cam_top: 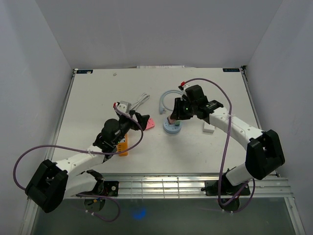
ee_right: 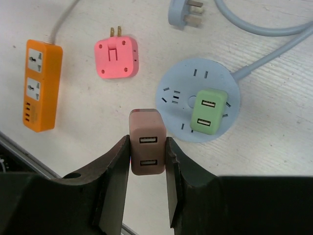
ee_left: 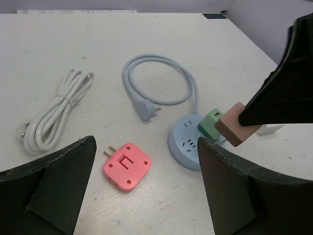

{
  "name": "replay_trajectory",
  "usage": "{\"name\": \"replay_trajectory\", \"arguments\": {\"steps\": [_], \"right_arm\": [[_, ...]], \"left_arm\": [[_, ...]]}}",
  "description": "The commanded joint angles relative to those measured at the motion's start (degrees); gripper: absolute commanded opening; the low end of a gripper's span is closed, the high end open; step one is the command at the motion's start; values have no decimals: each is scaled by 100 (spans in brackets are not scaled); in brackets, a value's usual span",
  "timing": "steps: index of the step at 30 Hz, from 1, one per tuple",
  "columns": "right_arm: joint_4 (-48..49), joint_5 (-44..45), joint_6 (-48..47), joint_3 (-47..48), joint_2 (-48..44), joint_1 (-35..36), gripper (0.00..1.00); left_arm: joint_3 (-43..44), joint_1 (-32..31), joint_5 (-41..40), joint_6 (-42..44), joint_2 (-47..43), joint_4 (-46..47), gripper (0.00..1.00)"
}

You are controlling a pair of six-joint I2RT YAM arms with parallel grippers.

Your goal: Insert the plug

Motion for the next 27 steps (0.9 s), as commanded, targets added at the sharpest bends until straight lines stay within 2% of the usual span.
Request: {"name": "replay_trajectory", "arguments": {"steps": [1, 13, 27], "right_arm": [[-272, 807, -198, 379, -84, 189, 8], [-317, 1740, -251, 617, 232, 664, 8], [-220, 2109, -251, 670, 734, 805, 8]], "left_arm": [[-276, -35, -808, -202, -115, -99, 95], [-233, -26, -1072, -378, 70, -81, 95], [-206, -26, -1046, -360, 96, -19, 95]]}}
